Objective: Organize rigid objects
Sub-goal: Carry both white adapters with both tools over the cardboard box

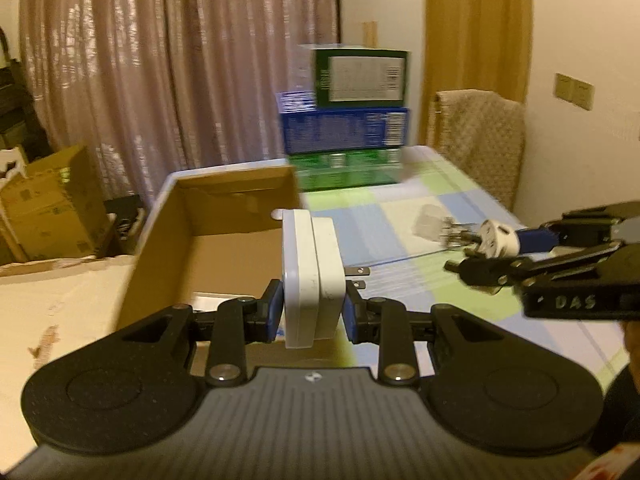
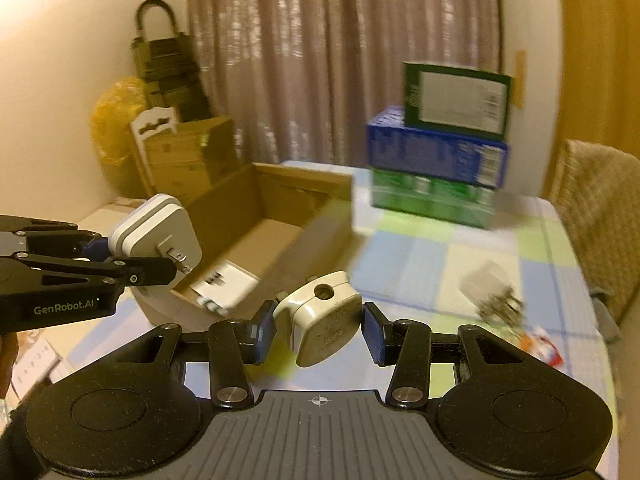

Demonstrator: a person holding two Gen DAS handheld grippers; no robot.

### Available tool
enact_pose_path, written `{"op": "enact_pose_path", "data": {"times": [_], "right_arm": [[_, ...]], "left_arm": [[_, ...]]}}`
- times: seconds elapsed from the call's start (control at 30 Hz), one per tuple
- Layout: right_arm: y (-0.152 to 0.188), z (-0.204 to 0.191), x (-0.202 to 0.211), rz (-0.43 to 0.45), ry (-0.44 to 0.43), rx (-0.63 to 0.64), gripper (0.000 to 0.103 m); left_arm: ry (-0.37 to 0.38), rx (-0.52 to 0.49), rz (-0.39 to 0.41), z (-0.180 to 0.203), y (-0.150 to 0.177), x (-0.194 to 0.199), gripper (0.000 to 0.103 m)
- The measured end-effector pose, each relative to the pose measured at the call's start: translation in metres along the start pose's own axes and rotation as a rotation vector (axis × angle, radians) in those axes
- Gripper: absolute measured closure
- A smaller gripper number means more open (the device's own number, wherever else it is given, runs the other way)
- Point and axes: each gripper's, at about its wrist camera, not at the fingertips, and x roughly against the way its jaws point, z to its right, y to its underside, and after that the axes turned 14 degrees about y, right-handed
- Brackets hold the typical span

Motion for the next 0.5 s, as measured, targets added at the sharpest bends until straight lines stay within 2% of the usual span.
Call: {"op": "enact_pose_path", "data": {"times": [0.23,0.5], "right_arm": [[-0.038,-0.043,-0.040,0.005,-0.099,0.018,0.060],[-0.051,-0.087,-0.093,-0.033,-0.153,0.066,0.060]], "left_arm": [[-0.089,0.006,-0.032,-0.067,-0.005,0.001,0.077],[-0.095,0.006,-0.089,-0.119,0.000,-0.025,0.077]]}}
